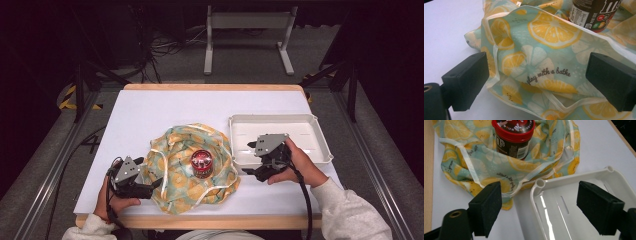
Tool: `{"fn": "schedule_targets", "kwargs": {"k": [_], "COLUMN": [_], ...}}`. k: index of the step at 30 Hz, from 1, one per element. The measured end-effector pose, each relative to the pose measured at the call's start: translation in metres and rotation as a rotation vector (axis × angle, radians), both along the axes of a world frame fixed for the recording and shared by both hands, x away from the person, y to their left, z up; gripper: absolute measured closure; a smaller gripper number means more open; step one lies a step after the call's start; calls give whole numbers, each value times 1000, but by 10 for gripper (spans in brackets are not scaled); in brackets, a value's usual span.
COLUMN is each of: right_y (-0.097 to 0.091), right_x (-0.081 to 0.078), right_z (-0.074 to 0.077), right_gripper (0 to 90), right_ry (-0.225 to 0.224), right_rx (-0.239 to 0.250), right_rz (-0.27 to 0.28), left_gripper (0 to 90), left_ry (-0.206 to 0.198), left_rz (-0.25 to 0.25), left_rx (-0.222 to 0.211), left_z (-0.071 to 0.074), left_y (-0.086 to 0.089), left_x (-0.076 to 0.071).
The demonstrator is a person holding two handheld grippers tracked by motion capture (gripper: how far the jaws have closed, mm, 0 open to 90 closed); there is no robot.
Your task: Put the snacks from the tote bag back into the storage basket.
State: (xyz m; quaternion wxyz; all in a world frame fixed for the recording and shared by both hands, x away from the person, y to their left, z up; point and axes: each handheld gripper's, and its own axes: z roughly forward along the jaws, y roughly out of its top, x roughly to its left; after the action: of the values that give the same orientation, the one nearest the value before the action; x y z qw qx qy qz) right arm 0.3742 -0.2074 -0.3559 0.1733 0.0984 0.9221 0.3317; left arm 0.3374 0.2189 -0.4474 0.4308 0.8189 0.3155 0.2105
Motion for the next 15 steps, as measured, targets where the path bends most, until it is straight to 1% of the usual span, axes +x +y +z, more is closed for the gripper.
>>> {"fn": "schedule_targets", "kwargs": {"k": [1,2,6,8,11,12,13,15], "right_y": [7,7,20,27,34,37,39,45], "right_x": [2,2,6,8,11,12,13,15], "right_z": [1,1,3,4,7,9,10,13], "right_gripper": [206,206,204,203,195,193,191,190], "right_ry": [4,4,23,25,29,32,47,47], "right_rx": [-21,-21,-38,-43,-65,-63,-58,-63], "right_rz": [4,4,22,26,43,46,54,61], "left_gripper": [49,49,49,47,45,45,45,45], "left_ry": [0,-1,-1,0,2,3,3,7], "left_rz": [-2,-4,-4,-5,-1,-2,0,-3], "left_rx": [1,0,-1,-2,-4,-4,-4,-3], "left_z": [0,0,0,0,0,0,0,0], "left_y": [0,1,1,1,2,2,2,1], "left_x": [0,0,0,0,1,1,0,1]}}
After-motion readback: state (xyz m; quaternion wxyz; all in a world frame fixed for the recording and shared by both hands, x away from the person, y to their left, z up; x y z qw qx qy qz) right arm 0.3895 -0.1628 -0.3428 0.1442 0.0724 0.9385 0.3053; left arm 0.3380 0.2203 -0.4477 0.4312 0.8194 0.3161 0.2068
